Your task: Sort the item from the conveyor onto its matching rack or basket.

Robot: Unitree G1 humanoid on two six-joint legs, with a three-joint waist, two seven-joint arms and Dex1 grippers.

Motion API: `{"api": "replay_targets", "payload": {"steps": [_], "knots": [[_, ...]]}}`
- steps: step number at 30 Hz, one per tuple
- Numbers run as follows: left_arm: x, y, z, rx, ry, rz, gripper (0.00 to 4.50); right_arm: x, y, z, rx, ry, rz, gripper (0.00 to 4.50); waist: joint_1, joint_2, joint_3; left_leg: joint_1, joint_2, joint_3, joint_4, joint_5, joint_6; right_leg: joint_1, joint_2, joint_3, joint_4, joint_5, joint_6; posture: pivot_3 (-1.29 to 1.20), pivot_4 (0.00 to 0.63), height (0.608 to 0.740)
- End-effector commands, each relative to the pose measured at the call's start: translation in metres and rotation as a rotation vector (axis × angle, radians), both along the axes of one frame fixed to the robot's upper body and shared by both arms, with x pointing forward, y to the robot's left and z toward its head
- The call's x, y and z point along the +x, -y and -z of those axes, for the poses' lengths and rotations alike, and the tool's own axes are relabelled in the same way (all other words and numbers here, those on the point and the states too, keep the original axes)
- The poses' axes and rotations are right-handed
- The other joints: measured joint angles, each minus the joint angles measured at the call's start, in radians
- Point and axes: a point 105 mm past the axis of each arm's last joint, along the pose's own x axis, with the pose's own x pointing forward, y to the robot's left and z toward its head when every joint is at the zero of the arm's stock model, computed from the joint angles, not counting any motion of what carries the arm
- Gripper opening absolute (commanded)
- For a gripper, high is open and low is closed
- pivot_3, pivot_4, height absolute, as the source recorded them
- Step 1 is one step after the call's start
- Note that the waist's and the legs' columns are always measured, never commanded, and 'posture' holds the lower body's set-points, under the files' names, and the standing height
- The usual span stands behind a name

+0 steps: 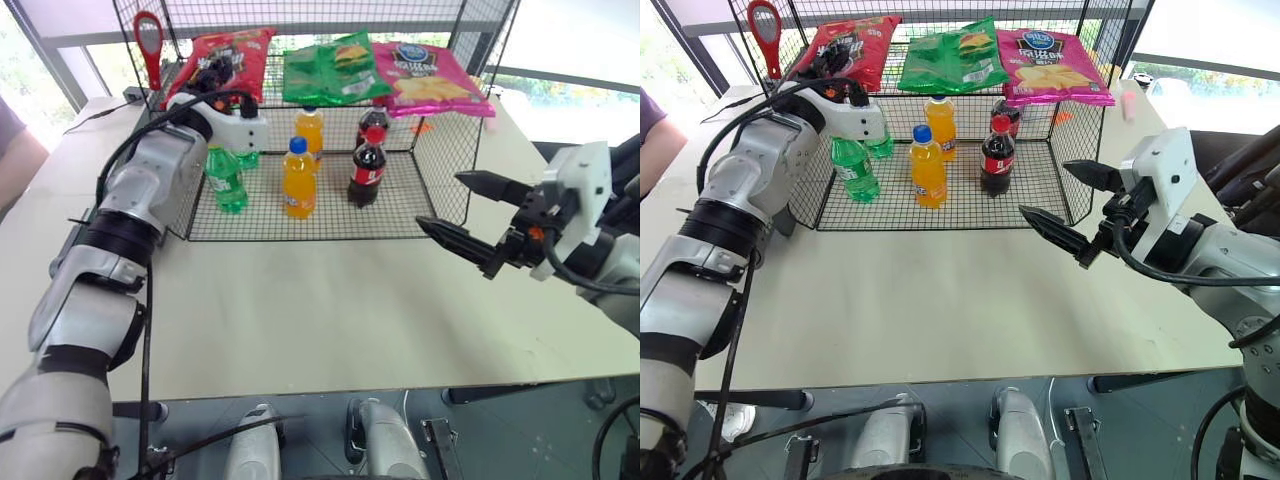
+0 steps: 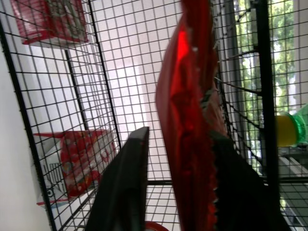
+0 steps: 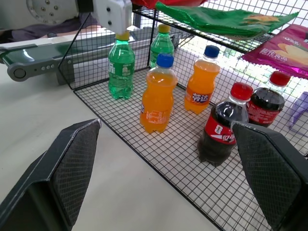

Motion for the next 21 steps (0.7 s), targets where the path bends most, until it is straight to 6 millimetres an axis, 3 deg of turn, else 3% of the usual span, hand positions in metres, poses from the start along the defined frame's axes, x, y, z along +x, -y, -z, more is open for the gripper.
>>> {"api": "replay_targets", "payload": {"steps": [1,2,8,14,17,21], "knots": [[-0.004,-0.014,-0.007,0.009,0.002,-0.026,3.55,-0.002,-0.003,-0.005,-0.007,0.030,-0.012,4.50,-0.001,0.000,0.000,0.001,0.000,0.000,0.000,0.000,0.000,0.001,0.000,0.000,0.000,0.000,0.000,0.00,0.150,0.740],[-0.008,-0.014,-0.008,0.008,0.005,-0.020,4.00,-0.002,-0.003,-0.004,-0.006,0.026,-0.014,4.50,-0.002,0.000,0.000,0.002,0.000,0.000,0.000,0.000,0.000,0.001,0.000,0.000,0.000,0.000,0.000,0.00,0.150,0.740],[-0.044,-0.016,0.005,-0.052,-0.095,0.034,4.00,0.002,-0.002,0.004,-0.003,-0.002,-0.015,4.50,-0.002,0.000,0.000,0.004,0.000,0.001,-0.002,0.000,0.000,0.001,0.001,0.002,0.002,0.000,0.000,0.00,0.150,0.740],[-0.089,-0.012,0.015,-0.361,-0.167,0.203,4.00,0.008,-0.002,0.012,0.007,-0.030,-0.023,4.50,0.003,-0.001,0.000,0.003,0.000,0.001,0.000,0.000,0.000,0.001,0.001,0.004,0.001,0.000,-0.001,0.00,0.150,0.740],[-0.117,-0.012,0.051,-0.800,-0.412,0.372,4.00,0.011,-0.001,0.019,0.011,-0.055,-0.031,4.50,-0.003,0.000,-0.001,0.003,0.000,0.001,0.001,0.000,0.000,0.002,0.000,0.004,0.000,0.000,-0.001,0.00,0.150,0.740],[-0.143,-0.013,0.092,-1.091,-0.656,0.399,4.00,0.014,-0.001,0.029,0.018,-0.091,-0.040,4.50,-0.003,-0.001,0.000,0.005,0.000,0.002,0.000,0.000,0.000,0.003,0.002,0.006,0.002,-0.001,0.001,0.00,0.150,0.740]]}}
